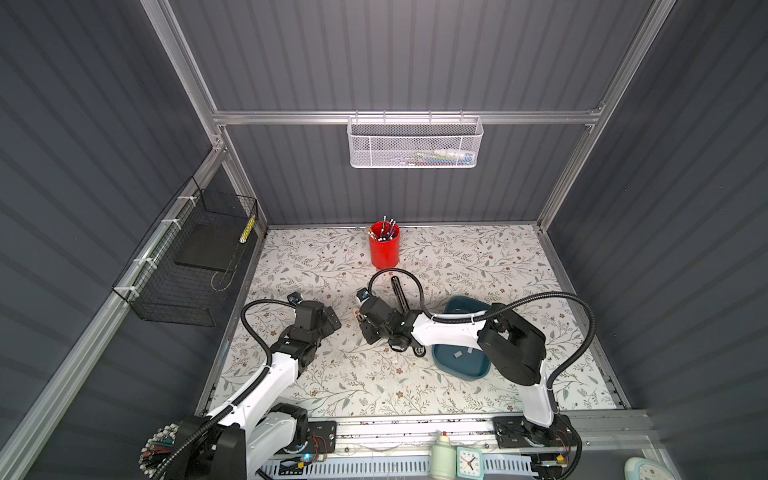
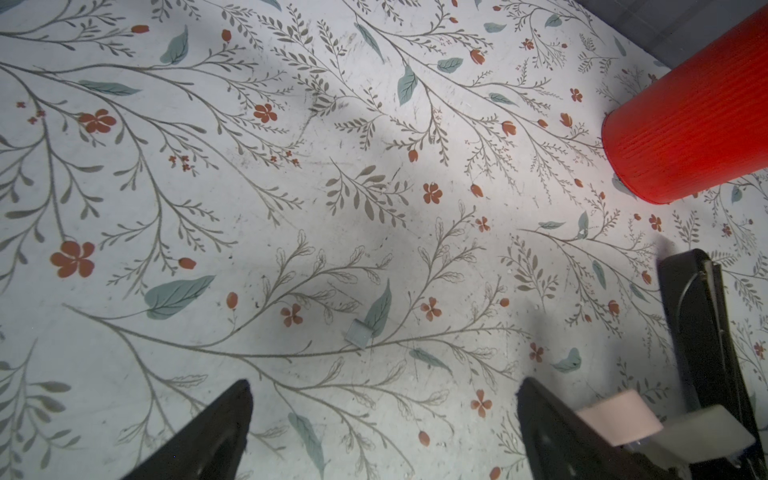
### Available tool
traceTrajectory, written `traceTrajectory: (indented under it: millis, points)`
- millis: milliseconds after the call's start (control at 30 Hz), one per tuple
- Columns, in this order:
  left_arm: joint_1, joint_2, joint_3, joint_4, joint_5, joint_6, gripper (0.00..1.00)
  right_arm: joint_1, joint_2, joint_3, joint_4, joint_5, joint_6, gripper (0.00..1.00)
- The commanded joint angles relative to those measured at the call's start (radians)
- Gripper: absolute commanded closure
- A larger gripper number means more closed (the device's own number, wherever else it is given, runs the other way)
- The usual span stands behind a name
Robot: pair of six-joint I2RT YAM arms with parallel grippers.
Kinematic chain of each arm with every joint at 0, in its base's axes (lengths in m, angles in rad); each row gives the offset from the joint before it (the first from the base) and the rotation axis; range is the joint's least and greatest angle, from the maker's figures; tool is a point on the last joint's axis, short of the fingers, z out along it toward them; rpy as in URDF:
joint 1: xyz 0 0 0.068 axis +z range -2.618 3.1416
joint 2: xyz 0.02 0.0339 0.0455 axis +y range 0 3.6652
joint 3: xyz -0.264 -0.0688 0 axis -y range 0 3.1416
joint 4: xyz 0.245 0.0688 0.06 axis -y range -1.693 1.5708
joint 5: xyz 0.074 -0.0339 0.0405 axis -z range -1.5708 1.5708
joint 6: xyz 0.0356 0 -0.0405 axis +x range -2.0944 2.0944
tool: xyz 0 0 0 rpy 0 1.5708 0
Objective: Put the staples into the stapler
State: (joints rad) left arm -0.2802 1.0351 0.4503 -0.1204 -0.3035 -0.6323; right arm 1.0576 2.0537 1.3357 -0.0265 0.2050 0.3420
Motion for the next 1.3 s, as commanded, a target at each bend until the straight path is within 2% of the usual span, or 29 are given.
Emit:
traceTrajectory:
  millis: [0, 367, 667, 1000, 1267]
  points:
    - [0.005, -0.010, 0.024, -0.022, -0.015, 0.016, 0.00, 0.000, 0.017, 0.006, -0.019, 0.003, 0.019, 0.66]
    - [0.005, -0.013, 0.025, -0.022, -0.014, 0.014, 0.00, 0.000, -0.014, -0.069, -0.010, 0.000, 0.055, 0.71]
    - [0.004, -0.009, 0.025, -0.022, -0.019, 0.016, 0.00, 0.000, -0.085, -0.088, 0.020, 0.029, 0.038, 0.69]
    - [0.005, -0.017, 0.025, -0.025, -0.023, 0.017, 0.00, -0.002, -0.006, -0.004, -0.006, 0.011, 0.035, 0.69]
    - [0.004, -0.018, 0.024, -0.025, -0.023, 0.016, 0.00, 0.001, 0.017, -0.043, -0.024, -0.020, 0.077, 0.71]
